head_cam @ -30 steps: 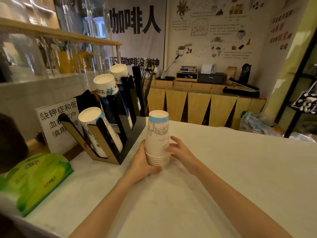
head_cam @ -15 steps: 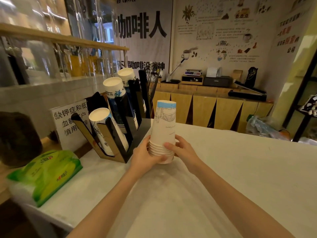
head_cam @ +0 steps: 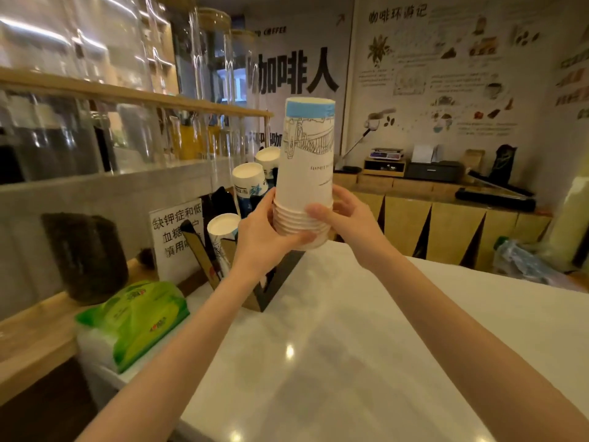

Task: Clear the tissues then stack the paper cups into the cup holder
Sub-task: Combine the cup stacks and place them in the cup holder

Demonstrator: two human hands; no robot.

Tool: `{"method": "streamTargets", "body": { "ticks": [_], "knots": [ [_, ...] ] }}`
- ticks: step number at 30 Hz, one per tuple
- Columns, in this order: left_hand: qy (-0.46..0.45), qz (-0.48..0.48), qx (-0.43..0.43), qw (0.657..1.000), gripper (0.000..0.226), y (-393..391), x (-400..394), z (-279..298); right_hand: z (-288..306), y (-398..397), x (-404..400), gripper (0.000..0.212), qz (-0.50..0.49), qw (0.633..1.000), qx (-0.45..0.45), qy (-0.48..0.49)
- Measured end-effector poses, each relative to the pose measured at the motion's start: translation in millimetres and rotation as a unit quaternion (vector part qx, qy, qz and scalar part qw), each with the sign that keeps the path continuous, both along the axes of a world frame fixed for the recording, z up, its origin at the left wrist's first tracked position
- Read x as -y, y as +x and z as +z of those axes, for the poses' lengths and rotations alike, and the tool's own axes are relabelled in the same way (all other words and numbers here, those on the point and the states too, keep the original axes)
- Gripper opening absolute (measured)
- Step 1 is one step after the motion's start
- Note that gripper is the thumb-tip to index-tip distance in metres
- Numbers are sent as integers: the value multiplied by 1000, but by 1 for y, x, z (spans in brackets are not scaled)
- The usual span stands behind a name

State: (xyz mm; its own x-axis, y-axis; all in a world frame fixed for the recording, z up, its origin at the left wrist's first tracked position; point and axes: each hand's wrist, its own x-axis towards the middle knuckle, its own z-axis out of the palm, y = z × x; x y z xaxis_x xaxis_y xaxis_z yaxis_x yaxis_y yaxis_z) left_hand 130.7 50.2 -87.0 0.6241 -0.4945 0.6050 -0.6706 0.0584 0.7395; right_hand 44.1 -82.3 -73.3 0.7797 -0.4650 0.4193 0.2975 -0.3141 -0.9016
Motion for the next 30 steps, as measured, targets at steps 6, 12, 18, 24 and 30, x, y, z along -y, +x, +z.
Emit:
{"method": "streamTargets", "body": {
  "ticks": [6,12,18,24,30],
  "knots": [
    [-9,46,22,999,83,27,-34,32,36,38,-30,49,31,998,9,-49],
    [12,112,14,994,87,62,-67,38,41,82,-60,57,73,996,10,-45],
    [46,135,-13,990,90,81,-77,16,22,104,-73,59,85,995,-4,-49],
    [66,130,-11,989,94,91,-76,12,17,107,-76,67,59,994,-12,-95],
    [98,132,-13,986,96,103,-73,-9,4,105,-83,67,30,980,-26,-194]
  ]
}}
